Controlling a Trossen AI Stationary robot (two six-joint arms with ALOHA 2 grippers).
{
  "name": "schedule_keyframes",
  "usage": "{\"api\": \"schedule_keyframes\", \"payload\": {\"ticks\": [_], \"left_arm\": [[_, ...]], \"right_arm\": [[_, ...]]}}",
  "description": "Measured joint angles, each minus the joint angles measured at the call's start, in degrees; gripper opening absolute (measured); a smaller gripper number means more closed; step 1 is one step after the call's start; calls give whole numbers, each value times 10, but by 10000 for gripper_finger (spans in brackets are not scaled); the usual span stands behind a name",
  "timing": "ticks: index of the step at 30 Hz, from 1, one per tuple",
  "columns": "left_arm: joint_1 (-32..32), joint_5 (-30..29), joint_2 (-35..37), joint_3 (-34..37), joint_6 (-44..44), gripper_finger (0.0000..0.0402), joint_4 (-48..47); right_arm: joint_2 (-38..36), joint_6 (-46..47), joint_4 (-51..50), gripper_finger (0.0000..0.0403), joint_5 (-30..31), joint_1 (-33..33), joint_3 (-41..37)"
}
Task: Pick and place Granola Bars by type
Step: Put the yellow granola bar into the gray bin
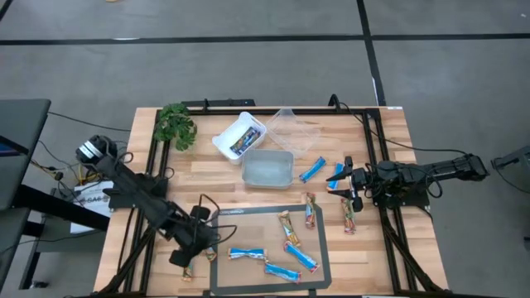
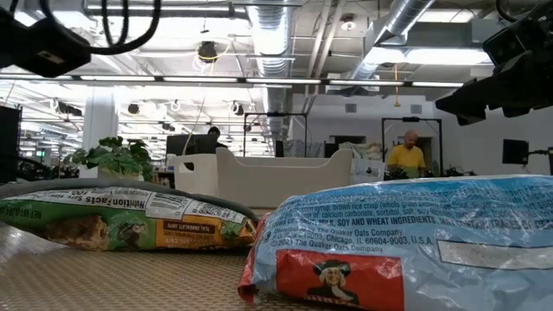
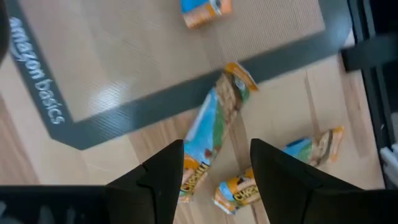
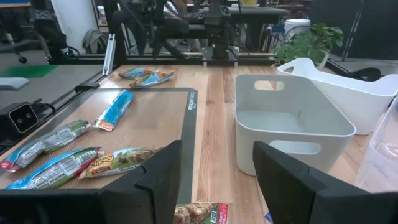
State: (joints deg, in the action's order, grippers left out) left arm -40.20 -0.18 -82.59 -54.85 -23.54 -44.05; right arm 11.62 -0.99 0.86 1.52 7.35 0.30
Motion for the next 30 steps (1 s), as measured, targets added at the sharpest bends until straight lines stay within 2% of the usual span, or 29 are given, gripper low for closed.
{"api": "schedule_keyframes", "payload": {"ticks": [10,22,30], "left_arm": [[-13,-6,-14,11,19,178,-21],[-16,-14,-102,37,111,178,47],[-15,-21,-114,48,109,177,61]], "right_arm": [[0,0,0,191,0,0,0],[0,0,0,191,0,0,0],[0,0,0,191,0,0,0]]}}
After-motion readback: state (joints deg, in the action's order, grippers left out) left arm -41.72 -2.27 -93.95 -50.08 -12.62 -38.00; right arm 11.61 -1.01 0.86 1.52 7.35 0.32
